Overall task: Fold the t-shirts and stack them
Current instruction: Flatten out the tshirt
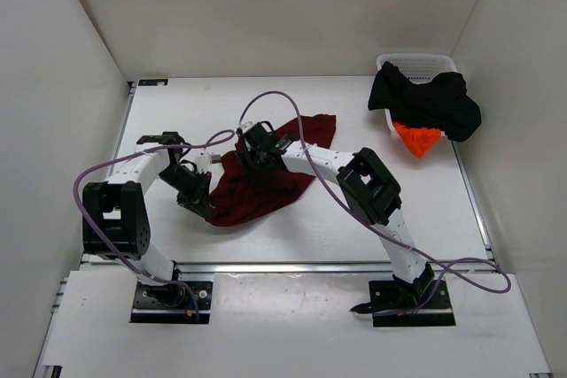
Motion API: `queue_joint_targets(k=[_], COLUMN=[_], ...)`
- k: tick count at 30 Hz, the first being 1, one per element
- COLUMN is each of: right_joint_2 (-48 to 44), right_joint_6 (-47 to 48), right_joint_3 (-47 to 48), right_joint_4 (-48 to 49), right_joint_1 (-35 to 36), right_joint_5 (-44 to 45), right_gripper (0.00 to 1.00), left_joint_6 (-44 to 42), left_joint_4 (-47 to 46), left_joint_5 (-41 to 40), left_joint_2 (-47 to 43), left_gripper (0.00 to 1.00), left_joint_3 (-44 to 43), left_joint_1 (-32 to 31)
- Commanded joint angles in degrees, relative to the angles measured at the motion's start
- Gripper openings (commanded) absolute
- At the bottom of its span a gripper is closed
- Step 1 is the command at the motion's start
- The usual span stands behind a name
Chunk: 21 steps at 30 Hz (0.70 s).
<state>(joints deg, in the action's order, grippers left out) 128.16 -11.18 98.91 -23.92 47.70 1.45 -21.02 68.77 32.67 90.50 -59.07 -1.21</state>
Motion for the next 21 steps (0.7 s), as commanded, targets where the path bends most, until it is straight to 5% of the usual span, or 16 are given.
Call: queue_joint_targets(k=[1, 3, 8, 21], right_joint_2=[-1.41, -2.12, -5.8, -39.19], right_joint_6=[3.35, 4.23, 1.07, 0.2], right_joint_3=[-2.06, -3.46, -12.06, -44.13], right_joint_4=[-3.06, -3.06, -2.89, -9.73], right_joint_1=[1.16, 1.86, 0.03, -4.37], right_joint_5=[4.6, 5.75, 0.49, 1.18], right_gripper=[0.53, 0.45, 0.0, 0.0], left_joint_6=[0.27, 0.45, 0.54, 2.82], left_joint_4=[-0.75, -0.92, -1.01, -3.55], left_joint_5=[1.7, 1.18, 1.0, 2.48], left_joint_2=[-1.03, -0.68, -0.59, -6.38], left_gripper=[0.0, 0.0, 0.0, 0.0], left_joint_3=[-0.43, -0.61, -3.06, -0.27], left_joint_1=[0.34, -0.02, 0.77, -6.68])
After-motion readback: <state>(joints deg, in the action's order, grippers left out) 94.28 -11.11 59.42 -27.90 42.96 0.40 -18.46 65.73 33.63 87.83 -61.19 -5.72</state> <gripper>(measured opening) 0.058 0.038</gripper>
